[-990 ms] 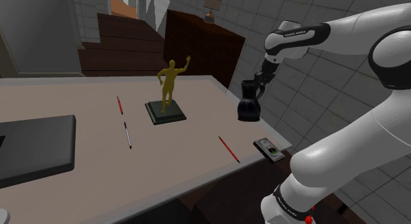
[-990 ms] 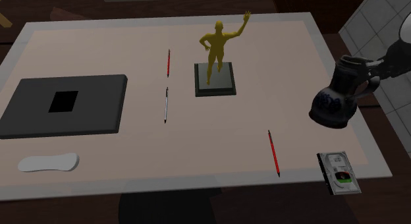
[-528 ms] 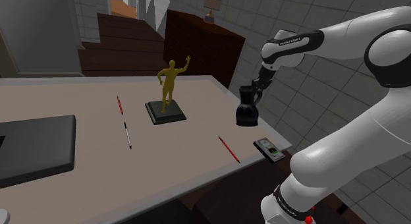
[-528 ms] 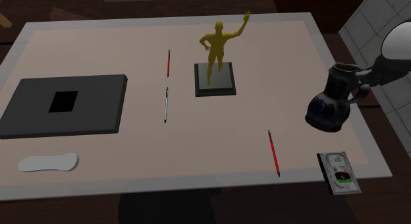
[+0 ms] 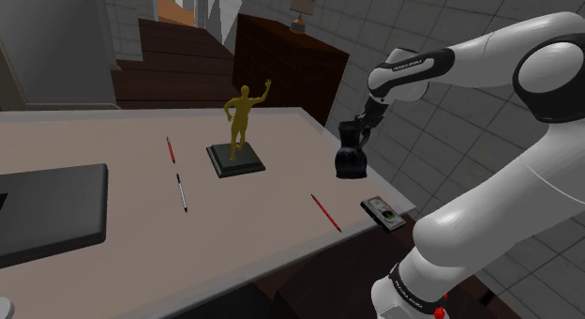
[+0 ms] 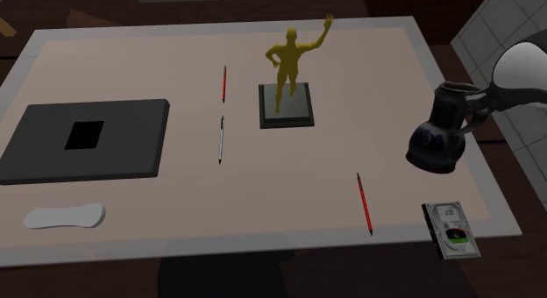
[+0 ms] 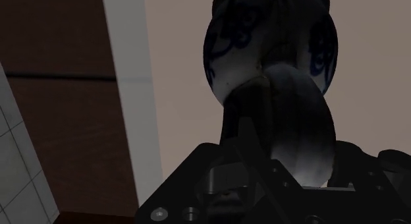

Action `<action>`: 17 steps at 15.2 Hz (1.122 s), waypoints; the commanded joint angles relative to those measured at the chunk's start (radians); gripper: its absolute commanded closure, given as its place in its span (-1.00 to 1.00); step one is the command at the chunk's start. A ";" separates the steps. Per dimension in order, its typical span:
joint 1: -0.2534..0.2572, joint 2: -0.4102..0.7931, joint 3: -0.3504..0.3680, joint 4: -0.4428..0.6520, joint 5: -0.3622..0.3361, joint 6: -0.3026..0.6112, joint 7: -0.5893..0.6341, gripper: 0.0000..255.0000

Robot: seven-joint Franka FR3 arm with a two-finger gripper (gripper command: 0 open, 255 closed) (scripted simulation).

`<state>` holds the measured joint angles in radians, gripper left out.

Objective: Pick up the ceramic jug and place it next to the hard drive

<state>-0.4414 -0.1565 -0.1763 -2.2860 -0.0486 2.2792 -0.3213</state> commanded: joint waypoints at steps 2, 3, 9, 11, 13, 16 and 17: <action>-0.004 0.015 -0.004 -0.020 -0.001 -0.021 -0.002 1.00; -0.004 0.015 -0.004 -0.020 -0.001 -0.021 -0.003 1.00; -0.003 0.018 -0.001 -0.037 -0.002 -0.002 0.002 -1.00; -0.005 0.015 -0.003 -0.020 -0.001 -0.021 -0.003 -1.00; -0.005 -0.021 0.000 0.013 -0.006 -0.090 0.002 -1.00; -0.004 -0.049 0.003 0.046 -0.009 -0.151 0.005 -1.00; -0.004 -0.049 0.003 0.046 -0.009 -0.151 0.005 -1.00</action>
<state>-0.4464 -0.2038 -0.1741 -2.2459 -0.0576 2.1373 -0.3179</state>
